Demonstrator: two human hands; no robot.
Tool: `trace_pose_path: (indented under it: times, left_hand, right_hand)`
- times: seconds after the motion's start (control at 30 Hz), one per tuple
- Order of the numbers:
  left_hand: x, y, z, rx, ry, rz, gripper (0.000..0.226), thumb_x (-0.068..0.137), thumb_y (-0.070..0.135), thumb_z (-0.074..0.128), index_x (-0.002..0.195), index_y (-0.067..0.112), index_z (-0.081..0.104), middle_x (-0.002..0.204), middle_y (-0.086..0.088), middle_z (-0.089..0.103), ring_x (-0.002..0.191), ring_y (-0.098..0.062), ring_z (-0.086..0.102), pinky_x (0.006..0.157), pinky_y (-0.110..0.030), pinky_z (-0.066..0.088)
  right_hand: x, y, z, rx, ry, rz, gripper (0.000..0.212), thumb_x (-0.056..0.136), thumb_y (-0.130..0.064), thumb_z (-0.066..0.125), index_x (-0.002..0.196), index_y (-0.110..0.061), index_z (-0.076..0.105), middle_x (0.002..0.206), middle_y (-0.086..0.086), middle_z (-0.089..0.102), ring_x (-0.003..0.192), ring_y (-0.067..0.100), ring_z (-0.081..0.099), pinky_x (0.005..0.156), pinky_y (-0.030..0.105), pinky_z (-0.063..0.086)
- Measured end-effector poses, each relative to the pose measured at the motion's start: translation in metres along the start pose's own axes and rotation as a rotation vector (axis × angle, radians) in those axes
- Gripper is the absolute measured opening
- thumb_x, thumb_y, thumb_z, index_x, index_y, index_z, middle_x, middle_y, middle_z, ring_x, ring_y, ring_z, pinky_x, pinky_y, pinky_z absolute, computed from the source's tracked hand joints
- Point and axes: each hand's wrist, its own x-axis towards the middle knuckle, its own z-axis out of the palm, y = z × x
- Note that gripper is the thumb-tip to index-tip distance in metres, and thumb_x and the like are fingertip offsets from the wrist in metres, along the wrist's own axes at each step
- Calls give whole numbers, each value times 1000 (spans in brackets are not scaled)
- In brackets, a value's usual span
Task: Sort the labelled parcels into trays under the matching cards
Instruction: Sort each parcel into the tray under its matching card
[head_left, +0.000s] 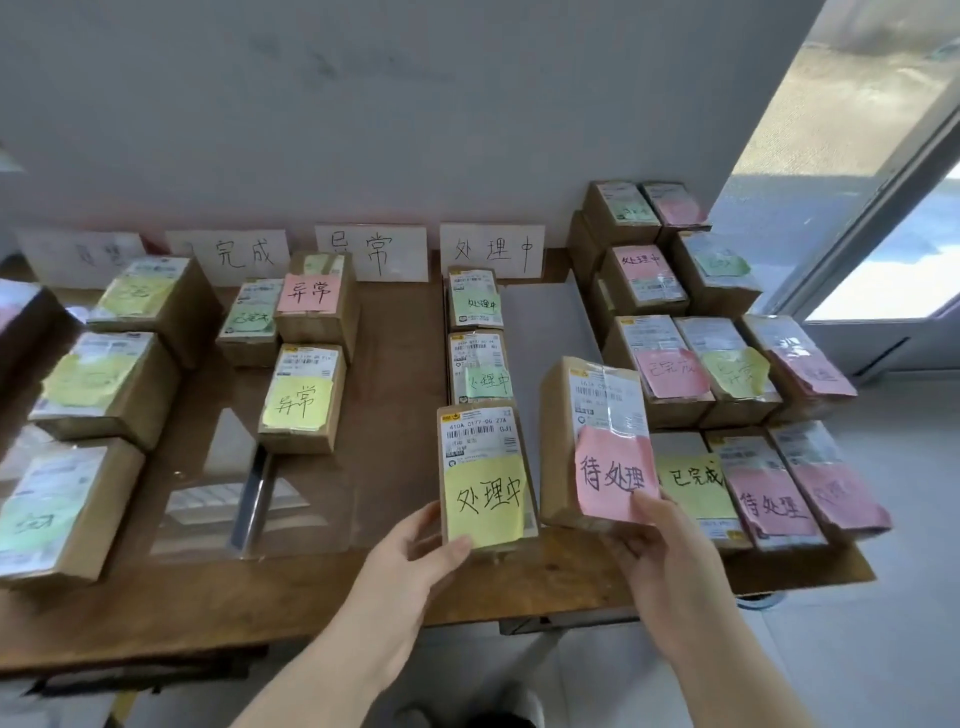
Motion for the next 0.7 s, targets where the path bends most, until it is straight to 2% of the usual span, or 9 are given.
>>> trace_pose_path:
  times: [0.13, 0.23, 0.43, 0.5, 0.57, 0.7]
  left_hand:
    - [13, -7, 24, -5, 41, -32, 62, 82, 6, 70, 138, 15, 45, 115, 1, 67, 107, -14, 60, 105, -37, 42]
    - [22, -11, 37, -36, 62, -88, 62, 84, 5, 67, 140, 12, 42, 112, 1, 67, 111, -18, 57, 109, -41, 37]
    - [36, -20, 47, -32, 152, -123, 56, 87, 6, 65, 139, 13, 43, 118, -1, 65, 114, -19, 55, 104, -37, 37]
    - [42, -27, 46, 17, 194, -129, 51, 88, 12, 66, 136, 18, 49, 122, 0, 63, 118, -20, 53, 110, -44, 33]
    - [47, -34, 44, 130, 250, -115, 40, 88, 19, 66, 127, 25, 57, 122, 2, 64, 118, -20, 53, 109, -47, 35]
    - [52, -42, 49, 370, 359, -38, 34, 92, 22, 59, 126, 22, 59, 118, 4, 64, 110, -17, 56, 95, -33, 45]
  right_hand:
    - [7, -14, -5, 31, -31, -10, 17, 87, -7, 54, 104, -7, 55, 89, 10, 67, 82, 20, 62, 80, 33, 48]
    - [13, -23, -6, 4, -67, -8, 30, 76, -13, 60, 105, -10, 56, 91, 9, 68, 84, 20, 63, 81, 34, 48]
    - [30, -34, -7, -57, -111, 15, 22, 86, -10, 57, 108, -11, 57, 87, 6, 73, 84, 18, 66, 78, 32, 49]
    - [36, -37, -7, -54, -119, 17, 25, 85, -11, 58, 111, -11, 57, 89, 6, 73, 83, 16, 68, 78, 32, 50]
    - [41, -40, -8, -52, -129, 24, 30, 84, -12, 59, 114, -10, 56, 92, 7, 73, 87, 18, 67, 79, 33, 50]
    - [49, -45, -9, -62, -161, 36, 40, 83, -14, 59, 122, -7, 53, 95, 8, 72, 88, 17, 66, 79, 32, 50]
